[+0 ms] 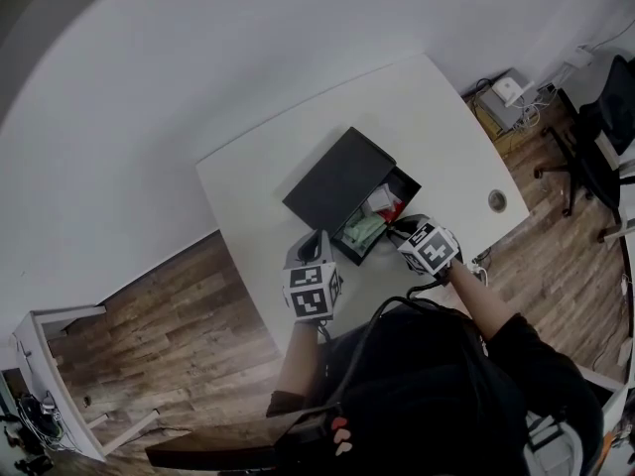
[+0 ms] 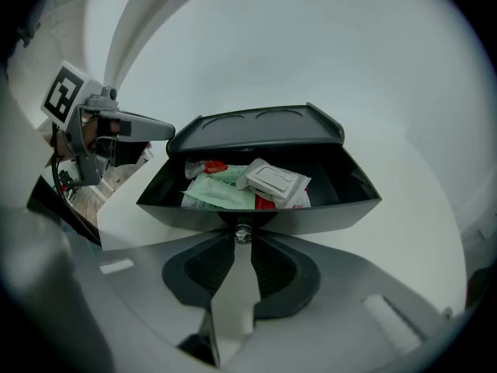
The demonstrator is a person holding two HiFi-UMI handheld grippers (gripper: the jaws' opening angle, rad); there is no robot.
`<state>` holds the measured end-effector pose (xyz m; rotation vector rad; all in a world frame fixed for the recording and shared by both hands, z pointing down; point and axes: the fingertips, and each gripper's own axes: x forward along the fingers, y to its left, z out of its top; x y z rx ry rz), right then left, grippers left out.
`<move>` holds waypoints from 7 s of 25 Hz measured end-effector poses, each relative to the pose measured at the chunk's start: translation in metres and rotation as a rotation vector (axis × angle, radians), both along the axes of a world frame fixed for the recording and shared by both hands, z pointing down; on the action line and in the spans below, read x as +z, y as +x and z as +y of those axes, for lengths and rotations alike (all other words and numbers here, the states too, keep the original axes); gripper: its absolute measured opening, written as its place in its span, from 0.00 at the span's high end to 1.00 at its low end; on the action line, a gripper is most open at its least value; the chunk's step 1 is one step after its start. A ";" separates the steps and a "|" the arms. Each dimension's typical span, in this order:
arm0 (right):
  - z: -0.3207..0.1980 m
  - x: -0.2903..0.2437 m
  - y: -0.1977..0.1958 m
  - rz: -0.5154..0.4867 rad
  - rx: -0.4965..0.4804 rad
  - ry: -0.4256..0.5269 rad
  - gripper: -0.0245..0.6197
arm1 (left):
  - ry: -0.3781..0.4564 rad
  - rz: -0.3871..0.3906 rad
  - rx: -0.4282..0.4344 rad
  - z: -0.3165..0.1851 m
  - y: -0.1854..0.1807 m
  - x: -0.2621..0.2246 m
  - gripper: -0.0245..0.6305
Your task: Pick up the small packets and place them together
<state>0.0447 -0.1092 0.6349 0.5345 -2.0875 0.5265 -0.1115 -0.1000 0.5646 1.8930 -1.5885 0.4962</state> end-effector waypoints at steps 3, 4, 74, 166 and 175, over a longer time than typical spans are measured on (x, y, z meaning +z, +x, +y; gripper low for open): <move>0.008 0.001 0.012 0.010 0.006 -0.008 0.86 | 0.002 0.007 -0.003 0.000 0.000 0.001 0.96; 0.011 0.002 0.015 0.011 0.011 -0.013 0.86 | 0.002 0.009 -0.004 0.000 -0.001 0.001 0.96; -0.076 -0.095 -0.017 0.159 -0.519 0.379 0.94 | 0.013 0.032 -0.009 0.001 -0.002 0.001 0.96; 0.038 0.003 -0.044 0.286 -0.875 -0.140 0.83 | -0.010 0.096 -0.040 -0.002 -0.005 0.005 0.96; 0.016 -0.019 -0.033 0.266 -0.814 -0.080 0.87 | -0.011 0.095 -0.045 -0.003 -0.006 0.005 0.96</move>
